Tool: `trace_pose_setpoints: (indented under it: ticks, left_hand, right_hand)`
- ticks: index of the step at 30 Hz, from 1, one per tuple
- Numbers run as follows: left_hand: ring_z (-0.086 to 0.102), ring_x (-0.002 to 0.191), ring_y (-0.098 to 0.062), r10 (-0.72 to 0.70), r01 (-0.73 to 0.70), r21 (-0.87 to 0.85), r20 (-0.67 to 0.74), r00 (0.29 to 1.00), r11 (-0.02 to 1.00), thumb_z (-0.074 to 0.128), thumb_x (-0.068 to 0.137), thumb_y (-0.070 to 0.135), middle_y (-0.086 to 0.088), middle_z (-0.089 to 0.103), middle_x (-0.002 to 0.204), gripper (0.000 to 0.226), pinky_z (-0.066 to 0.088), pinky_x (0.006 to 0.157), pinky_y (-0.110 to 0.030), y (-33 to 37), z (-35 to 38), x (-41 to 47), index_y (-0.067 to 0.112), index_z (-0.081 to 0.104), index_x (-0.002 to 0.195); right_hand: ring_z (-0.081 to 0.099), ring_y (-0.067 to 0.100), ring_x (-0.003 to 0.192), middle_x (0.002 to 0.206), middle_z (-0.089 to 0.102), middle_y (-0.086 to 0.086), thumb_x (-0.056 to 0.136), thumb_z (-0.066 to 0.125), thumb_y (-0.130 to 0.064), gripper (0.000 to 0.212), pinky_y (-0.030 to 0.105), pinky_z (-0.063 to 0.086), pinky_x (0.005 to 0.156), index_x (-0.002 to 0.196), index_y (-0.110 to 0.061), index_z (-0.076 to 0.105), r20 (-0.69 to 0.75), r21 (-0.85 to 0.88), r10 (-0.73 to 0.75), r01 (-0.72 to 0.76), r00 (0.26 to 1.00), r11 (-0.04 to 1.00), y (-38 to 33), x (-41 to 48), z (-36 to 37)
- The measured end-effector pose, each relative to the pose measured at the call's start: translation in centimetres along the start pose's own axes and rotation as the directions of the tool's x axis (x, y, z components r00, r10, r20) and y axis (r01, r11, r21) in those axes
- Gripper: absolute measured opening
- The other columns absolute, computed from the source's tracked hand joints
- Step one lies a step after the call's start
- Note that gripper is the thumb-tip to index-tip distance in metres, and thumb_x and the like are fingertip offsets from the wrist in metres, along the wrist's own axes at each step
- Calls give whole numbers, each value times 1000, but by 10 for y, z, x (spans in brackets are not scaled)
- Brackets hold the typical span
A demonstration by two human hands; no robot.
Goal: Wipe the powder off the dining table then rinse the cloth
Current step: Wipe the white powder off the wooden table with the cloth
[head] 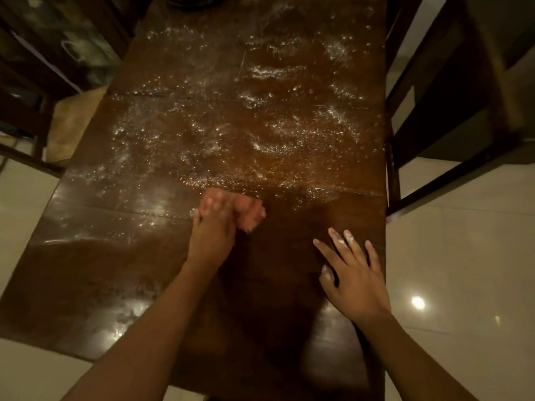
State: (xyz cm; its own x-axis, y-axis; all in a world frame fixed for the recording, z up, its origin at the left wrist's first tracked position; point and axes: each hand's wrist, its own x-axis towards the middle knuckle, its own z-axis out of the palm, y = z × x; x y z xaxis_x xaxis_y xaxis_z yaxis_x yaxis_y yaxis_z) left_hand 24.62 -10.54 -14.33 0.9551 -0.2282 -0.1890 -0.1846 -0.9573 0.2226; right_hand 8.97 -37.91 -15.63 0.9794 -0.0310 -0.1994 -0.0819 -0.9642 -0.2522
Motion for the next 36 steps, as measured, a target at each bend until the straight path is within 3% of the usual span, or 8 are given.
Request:
trace_pose_setpoints:
  ticks: [4,8,13,16,20,26,29,36]
  left_hand:
    - [2,146,-48,-193,194,16,-37,980,981,29,103,29,-23,6,161,58,-2,116,-60,54,7,33,12,10,155]
    - [-5,147,-46,132,-137,82,64,989,987,29,102,32,-19,0,162,62,-3,117,-62,118,22,25,14,2,155]
    - [-9,147,-18,498,-499,-41,174,849,865,43,100,20,4,0,160,62,-1,123,-46,89,11,8,30,17,155]
    - [-2,147,-14,346,-330,-182,65,936,926,50,97,11,7,12,159,60,7,123,-45,56,4,23,31,30,151]
    - [-1,149,-38,133,-133,-42,1,991,990,37,102,16,-13,8,163,57,0,121,-55,102,14,66,21,17,155]
    - [-14,148,-36,462,-456,-77,162,872,887,31,105,33,-10,-4,164,54,-11,117,-55,182,29,80,25,13,156]
    - [-7,150,-24,579,-580,-73,226,783,812,42,100,14,-1,2,164,60,-6,121,-48,160,20,88,32,21,153]
    - [-3,148,-41,365,-367,7,83,927,930,43,95,2,-13,6,163,68,-11,113,-54,200,22,124,29,21,153]
  right_hand:
    - [-2,15,155,167,11,-9,97,33,-47,60,48,10,124,155,-42,21,-3,55,47,-47,999,997,0,2,1]
    - [-1,17,155,168,9,-5,95,35,-49,64,48,10,124,156,-39,19,-21,79,161,-159,987,984,-2,1,1]
    - [0,18,155,168,10,-6,93,33,-51,65,49,9,124,156,-38,19,-23,101,218,-215,976,971,-3,1,-2]
    - [-3,17,155,168,7,-7,94,31,-52,65,48,6,124,156,-39,18,-18,129,216,-212,976,969,-2,2,-3]
    - [-1,17,155,168,8,-7,93,33,-51,65,48,5,124,155,-39,18,-21,120,225,-221,974,968,-1,5,-2]
    - [3,18,155,167,12,-8,91,35,-50,66,48,8,124,155,-39,22,-23,101,237,-234,971,967,-1,5,-1]
    - [0,17,155,167,10,-8,91,34,-52,66,49,7,124,155,-40,20,-1,121,229,-228,973,966,-1,6,-1]
    - [-5,15,154,167,7,-9,94,31,-53,65,48,2,124,156,-41,17,-5,137,237,-234,972,963,-1,5,-3]
